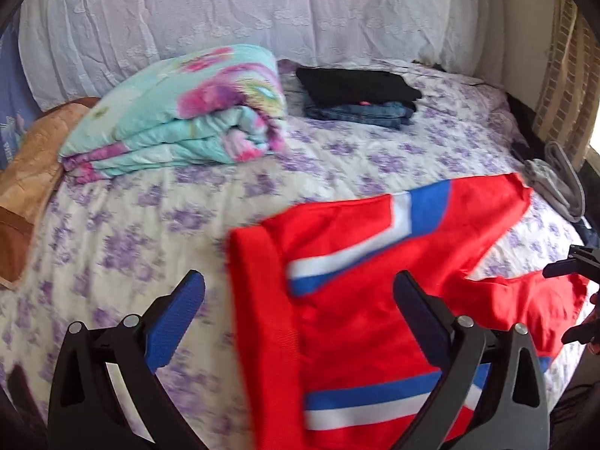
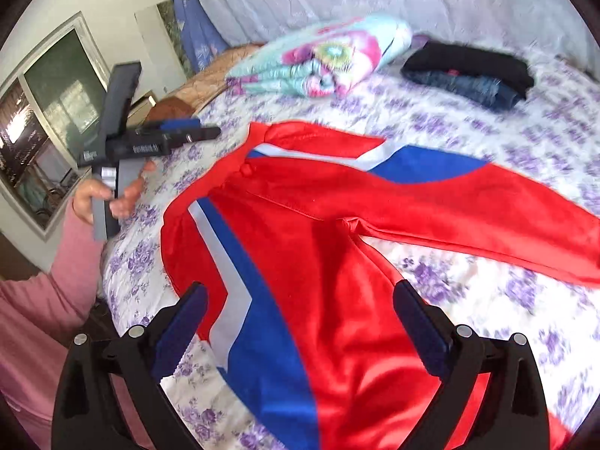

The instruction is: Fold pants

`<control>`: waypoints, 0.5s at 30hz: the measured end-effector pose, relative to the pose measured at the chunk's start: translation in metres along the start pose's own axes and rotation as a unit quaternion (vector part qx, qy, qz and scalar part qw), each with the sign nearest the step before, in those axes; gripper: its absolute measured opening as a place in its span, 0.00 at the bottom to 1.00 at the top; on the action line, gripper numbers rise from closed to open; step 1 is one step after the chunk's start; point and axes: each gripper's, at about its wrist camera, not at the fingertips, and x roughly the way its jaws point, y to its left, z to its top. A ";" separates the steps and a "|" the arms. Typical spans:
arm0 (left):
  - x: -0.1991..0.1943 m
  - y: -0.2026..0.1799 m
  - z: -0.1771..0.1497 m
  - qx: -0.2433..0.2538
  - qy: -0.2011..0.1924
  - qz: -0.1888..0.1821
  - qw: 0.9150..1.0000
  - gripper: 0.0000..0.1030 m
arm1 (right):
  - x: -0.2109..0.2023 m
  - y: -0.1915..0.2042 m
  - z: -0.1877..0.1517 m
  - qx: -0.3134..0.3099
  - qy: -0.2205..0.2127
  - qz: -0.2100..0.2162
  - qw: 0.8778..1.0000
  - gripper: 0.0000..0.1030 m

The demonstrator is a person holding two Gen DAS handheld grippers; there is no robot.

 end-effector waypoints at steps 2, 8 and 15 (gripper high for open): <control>0.007 0.016 0.004 0.002 0.014 0.019 1.000 0.95 | 0.010 -0.005 0.007 -0.021 0.016 -0.008 1.000 0.97; 0.037 0.041 0.012 0.027 0.074 0.014 0.997 0.95 | 0.035 0.015 0.038 -0.073 0.129 -0.070 0.986 0.97; 0.069 0.030 0.049 0.072 0.114 -0.099 0.986 0.95 | 0.049 0.004 0.103 -0.120 0.128 -0.068 0.982 0.97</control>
